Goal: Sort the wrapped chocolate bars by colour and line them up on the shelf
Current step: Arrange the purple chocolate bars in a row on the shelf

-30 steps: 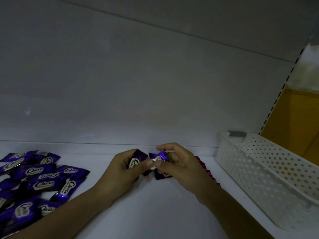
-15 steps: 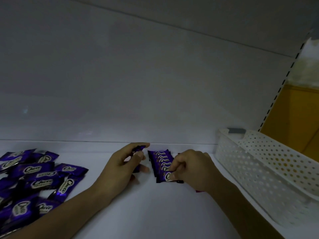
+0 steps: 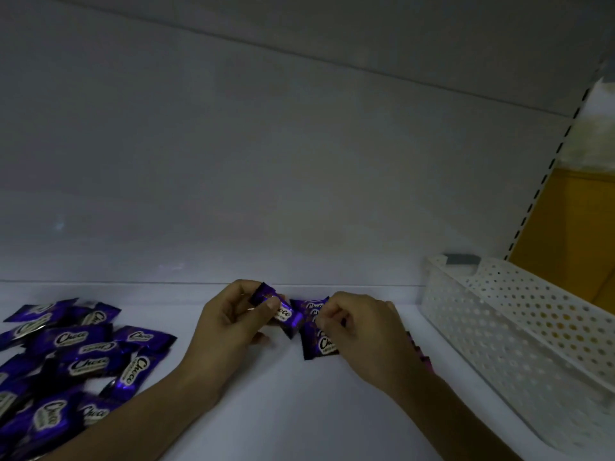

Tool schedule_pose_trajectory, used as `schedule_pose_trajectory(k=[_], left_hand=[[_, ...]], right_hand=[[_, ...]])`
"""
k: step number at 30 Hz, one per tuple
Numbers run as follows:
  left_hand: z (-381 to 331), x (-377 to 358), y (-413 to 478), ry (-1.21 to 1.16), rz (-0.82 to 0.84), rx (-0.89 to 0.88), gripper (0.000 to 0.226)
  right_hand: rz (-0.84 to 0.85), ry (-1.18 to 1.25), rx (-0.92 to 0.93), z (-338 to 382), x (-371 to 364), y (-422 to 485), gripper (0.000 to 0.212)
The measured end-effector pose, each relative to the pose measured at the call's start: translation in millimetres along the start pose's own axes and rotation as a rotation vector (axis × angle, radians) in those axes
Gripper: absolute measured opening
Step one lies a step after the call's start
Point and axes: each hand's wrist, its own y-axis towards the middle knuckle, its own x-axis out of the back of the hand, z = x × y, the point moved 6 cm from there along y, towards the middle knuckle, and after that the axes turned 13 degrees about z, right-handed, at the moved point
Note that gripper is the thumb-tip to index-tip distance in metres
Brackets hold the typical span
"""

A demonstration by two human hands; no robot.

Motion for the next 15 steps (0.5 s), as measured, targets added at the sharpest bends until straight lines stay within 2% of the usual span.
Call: schedule_pose_trajectory(k=[2,4,7,12,15], left_hand=[[2,2,1,-0.059,-0.004,0.023,0.005],[3,1,1,-0.076,0.014,0.041,0.008],[5,-1,1,-0.089,0.047,0.071,0.013],[6,-4,2,-0.059,0.094,0.087,0.017],[5,-6,1,0.018,0.133,0.070,0.016]], right_hand=[[-0.010,0.333,0.015,5,-3,0,0.016],[0.056,0.524,0.042,11,-12,0,0.017],[0.088,0.565,0.061,15,-17,1,0.006],[0.059,0.675,0.014,5,-15,4,0.018],[0.078,0.592,0.085,10,-13,2,0.013]])
